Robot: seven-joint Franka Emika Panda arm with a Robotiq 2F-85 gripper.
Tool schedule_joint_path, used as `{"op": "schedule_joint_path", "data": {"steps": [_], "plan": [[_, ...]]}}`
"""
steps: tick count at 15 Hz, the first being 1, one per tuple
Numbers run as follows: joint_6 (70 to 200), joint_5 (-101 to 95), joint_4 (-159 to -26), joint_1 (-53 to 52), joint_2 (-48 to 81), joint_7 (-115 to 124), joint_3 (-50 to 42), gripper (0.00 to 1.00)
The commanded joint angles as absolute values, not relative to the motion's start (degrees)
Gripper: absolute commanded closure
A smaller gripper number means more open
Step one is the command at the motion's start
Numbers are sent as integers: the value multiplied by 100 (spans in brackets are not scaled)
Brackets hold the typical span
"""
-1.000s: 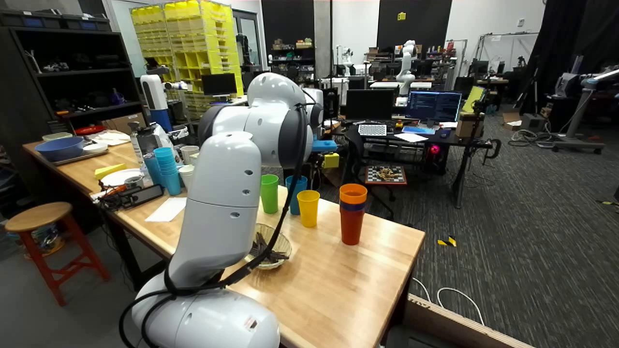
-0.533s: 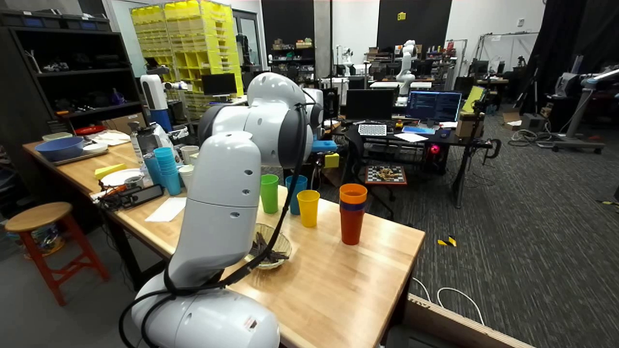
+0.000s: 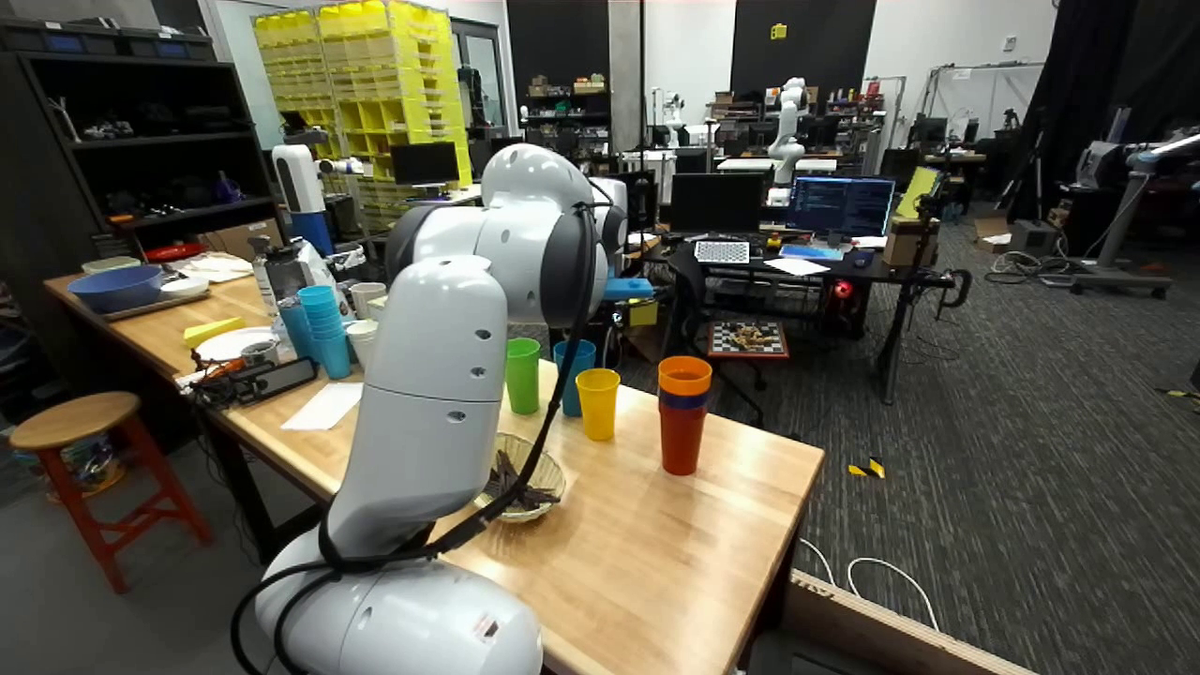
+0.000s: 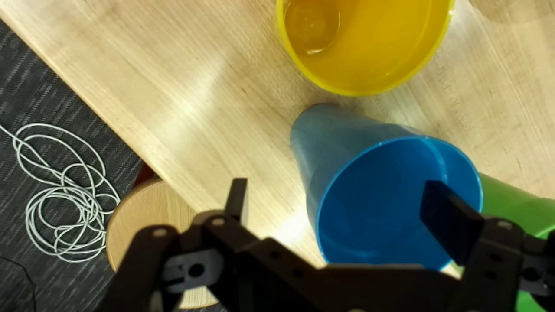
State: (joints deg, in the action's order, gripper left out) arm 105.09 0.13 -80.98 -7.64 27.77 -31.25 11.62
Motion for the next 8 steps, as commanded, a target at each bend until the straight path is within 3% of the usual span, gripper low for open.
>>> {"op": "schedule_joint_path", "data": {"steps": [1,3,8], "plan": [[10462,8,-8153,-729,2718,-3217,1178,25],[10465,3,-8153,-730,2717,-3216,1177,27],[10460,14,-8165,-727,2712,-3226,1183,63]]}}
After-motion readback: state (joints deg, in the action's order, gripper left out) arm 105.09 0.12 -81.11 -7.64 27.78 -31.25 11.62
